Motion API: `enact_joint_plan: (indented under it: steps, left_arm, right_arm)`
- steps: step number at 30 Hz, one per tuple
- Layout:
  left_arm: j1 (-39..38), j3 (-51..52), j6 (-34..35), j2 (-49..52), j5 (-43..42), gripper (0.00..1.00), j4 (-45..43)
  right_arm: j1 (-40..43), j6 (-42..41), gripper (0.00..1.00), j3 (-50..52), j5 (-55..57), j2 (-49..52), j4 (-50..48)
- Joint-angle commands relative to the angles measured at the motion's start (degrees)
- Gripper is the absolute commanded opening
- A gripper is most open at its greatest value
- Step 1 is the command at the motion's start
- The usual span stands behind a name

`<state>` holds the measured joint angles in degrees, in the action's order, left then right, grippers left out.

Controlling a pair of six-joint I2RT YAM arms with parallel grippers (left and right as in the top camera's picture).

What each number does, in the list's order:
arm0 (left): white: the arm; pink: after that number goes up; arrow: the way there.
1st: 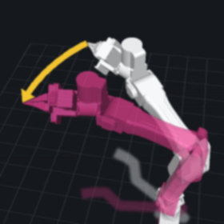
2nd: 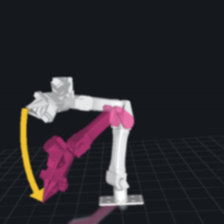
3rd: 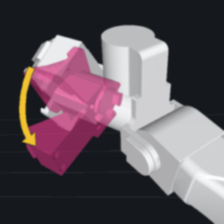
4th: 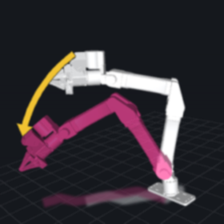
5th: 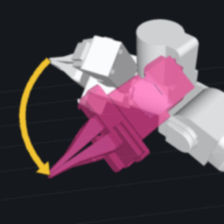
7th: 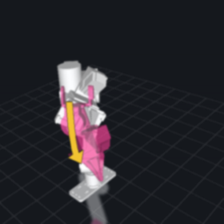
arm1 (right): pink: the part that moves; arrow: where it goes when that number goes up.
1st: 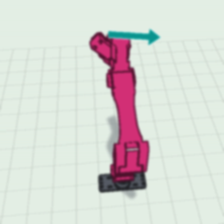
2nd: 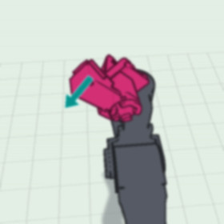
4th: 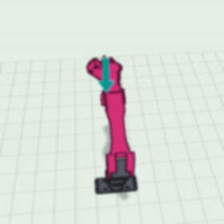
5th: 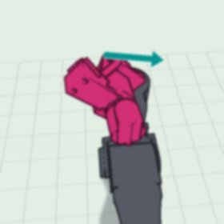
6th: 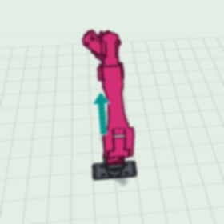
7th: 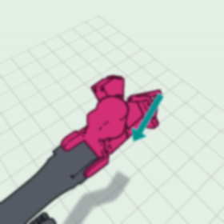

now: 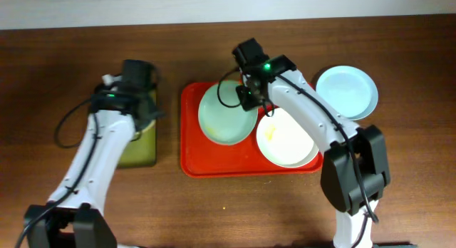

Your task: Clean dirty plates on tray and stack at the side

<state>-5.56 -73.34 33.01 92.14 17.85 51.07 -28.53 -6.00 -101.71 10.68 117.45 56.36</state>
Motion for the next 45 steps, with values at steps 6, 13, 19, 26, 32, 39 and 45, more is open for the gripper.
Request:
enact_joint_plan:
  steps: [6, 13, 19, 26, 32, 39, 45]
  left_arm:
    - [8.85, 1.81, -0.5, -0.98, -0.07, 0.0, 1.73]
    - [9.38, 1.99, -0.5, -0.98, -0.07, 0.0, 1.51]
    - [9.38, 2.01, -0.5, -0.98, -0.07, 0.0, 1.42]
    - [9.38, 2.01, -0.5, -0.98, -0.07, 0.0, 1.31]
    - [9.38, 2.01, -0.5, -0.98, -0.09, 0.0, 1.25]
    - [9.38, 2.01, -0.5, -0.98, -0.72, 0.0, 1.27]
    - [9.38, 2.01, -0.5, -0.98, -0.85, 0.0, 1.31]
  right_arm:
    - [-15.76, 24.52, 0.04, -5.11, 53.35, -2.62, -0.2]
    - [-22.12, 38.75, 0.04, -5.11, 65.26, -2.62, -5.07]
    - [-23.43, 41.83, 0.04, -5.11, 69.99, -2.62, -8.04]
    - [-23.58, 41.77, 0.04, -5.11, 71.01, -2.62, -8.02]
    - [-23.28, 28.85, 0.04, -5.05, 45.9, -2.62, -2.45]
    - [-20.24, 26.8, 0.04, -4.76, 53.09, -2.73, -1.33]
    - [-11.52, 19.21, 0.04, -4.76, 49.68, -3.21, -7.28]
